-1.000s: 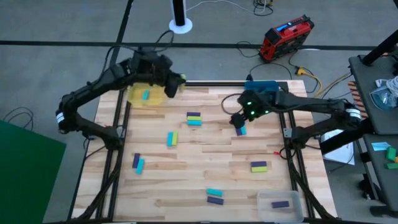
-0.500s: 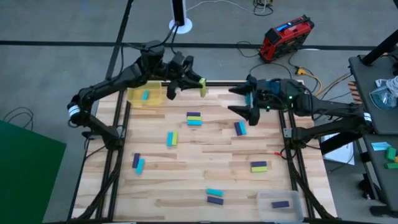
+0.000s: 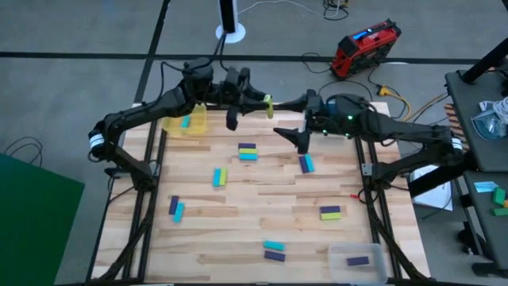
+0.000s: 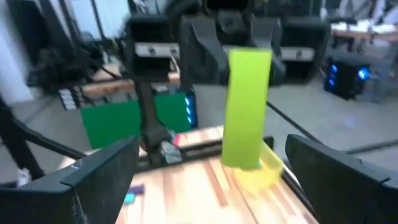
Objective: Sort blocks
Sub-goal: Put the green block into the blue bin
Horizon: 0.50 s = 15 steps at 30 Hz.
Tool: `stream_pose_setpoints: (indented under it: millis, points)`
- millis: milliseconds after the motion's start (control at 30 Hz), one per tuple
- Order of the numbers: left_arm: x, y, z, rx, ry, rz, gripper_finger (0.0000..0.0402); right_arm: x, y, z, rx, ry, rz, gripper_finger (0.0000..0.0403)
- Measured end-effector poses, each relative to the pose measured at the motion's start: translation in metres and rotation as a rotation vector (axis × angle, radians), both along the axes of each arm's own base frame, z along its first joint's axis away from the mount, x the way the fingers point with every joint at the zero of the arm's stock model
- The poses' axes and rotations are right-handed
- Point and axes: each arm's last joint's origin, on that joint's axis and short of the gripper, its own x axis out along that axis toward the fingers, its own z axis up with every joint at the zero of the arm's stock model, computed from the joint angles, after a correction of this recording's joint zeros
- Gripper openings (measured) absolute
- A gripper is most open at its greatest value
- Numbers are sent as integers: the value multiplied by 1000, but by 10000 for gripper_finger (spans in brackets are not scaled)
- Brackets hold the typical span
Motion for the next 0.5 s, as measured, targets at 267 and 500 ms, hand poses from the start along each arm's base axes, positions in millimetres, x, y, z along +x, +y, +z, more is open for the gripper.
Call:
stream_pose_setpoints:
  millis: [267, 500]
  points:
    - [1, -8, 3, 5, -14, -1, 69, 24, -4, 0, -1, 99, -4, 398]
    - [3, -11, 2, -5, 2, 24, 69, 33, -8, -5, 29, 121, -84, 398]
